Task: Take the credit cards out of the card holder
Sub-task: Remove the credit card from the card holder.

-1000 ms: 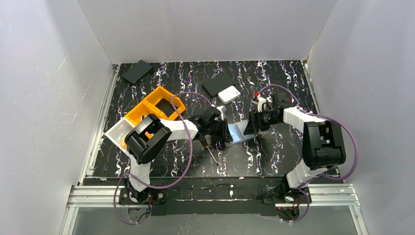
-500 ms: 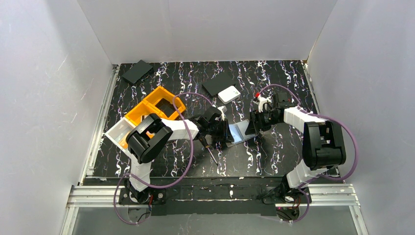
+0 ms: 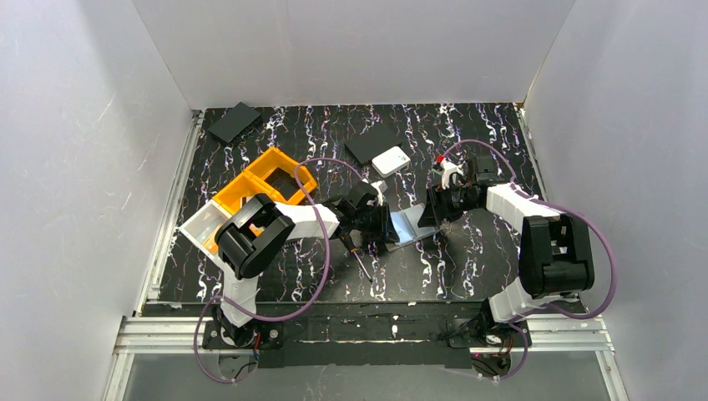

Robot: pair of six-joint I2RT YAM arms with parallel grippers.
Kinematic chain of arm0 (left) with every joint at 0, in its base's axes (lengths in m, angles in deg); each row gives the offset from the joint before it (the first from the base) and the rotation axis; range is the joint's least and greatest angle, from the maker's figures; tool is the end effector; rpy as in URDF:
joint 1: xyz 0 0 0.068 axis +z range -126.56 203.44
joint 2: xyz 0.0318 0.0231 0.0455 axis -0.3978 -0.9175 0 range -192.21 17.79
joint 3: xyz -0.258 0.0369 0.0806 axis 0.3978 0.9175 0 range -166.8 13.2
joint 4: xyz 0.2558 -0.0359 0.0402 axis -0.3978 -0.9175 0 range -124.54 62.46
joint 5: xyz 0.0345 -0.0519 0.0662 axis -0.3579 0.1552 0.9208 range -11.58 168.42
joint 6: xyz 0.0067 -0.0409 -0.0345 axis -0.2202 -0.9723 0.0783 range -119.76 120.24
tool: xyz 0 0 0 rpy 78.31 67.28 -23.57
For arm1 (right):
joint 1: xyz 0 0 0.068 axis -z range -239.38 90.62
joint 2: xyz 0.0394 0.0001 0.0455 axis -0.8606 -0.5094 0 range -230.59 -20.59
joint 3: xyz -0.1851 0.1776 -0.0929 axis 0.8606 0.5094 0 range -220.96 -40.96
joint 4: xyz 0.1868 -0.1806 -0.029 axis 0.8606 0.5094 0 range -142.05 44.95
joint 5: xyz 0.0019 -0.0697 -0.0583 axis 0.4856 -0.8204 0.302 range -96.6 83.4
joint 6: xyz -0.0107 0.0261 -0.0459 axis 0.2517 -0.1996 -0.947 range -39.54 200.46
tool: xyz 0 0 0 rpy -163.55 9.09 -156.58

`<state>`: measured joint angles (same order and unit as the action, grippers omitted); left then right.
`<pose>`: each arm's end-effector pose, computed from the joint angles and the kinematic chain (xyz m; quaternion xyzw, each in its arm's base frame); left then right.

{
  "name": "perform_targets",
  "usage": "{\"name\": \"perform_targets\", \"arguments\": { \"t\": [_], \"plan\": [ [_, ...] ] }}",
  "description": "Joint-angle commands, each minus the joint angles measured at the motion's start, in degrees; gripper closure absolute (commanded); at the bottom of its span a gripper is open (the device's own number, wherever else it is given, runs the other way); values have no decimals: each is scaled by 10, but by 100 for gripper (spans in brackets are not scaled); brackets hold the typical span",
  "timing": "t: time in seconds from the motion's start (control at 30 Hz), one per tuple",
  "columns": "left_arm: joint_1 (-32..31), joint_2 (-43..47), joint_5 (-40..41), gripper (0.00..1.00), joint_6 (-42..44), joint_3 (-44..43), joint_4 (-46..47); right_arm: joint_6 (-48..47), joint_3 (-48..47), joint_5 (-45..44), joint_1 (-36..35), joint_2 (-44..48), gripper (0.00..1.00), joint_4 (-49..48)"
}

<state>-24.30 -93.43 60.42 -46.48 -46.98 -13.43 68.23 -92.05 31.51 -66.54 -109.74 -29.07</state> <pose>0.2625 -0.3052 0.1421 0.0777 0.8829 -0.4191 0.1969 0.2903 0.0586 0.1845 -0.2346 0.8884 0.3053 0.2500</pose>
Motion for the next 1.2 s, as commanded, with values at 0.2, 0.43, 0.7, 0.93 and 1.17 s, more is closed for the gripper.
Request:
{"name": "perform_targets", "arguments": {
  "t": [0.2, 0.43, 0.7, 0.93, 1.17],
  "plan": [
    [-5, -15, 8, 80, 7, -1, -38, 5, -1, -13, 0, -23, 29, 1],
    [-4, -15, 7, 80, 6, -3, -38, 4, -3, 9, 0, -38, 30, 8],
    [-4, -17, 4, 80, 5, -2, -37, 1, -4, 50, 0, -42, 35, 12],
    [-4, -19, 1, 80, 5, -5, -37, 4, -9, 79, 0, -63, 36, 18],
    [-5, -22, -3, 80, 3, -8, -37, 37, 2, 106, 0, -77, 33, -11]
  ]
}}
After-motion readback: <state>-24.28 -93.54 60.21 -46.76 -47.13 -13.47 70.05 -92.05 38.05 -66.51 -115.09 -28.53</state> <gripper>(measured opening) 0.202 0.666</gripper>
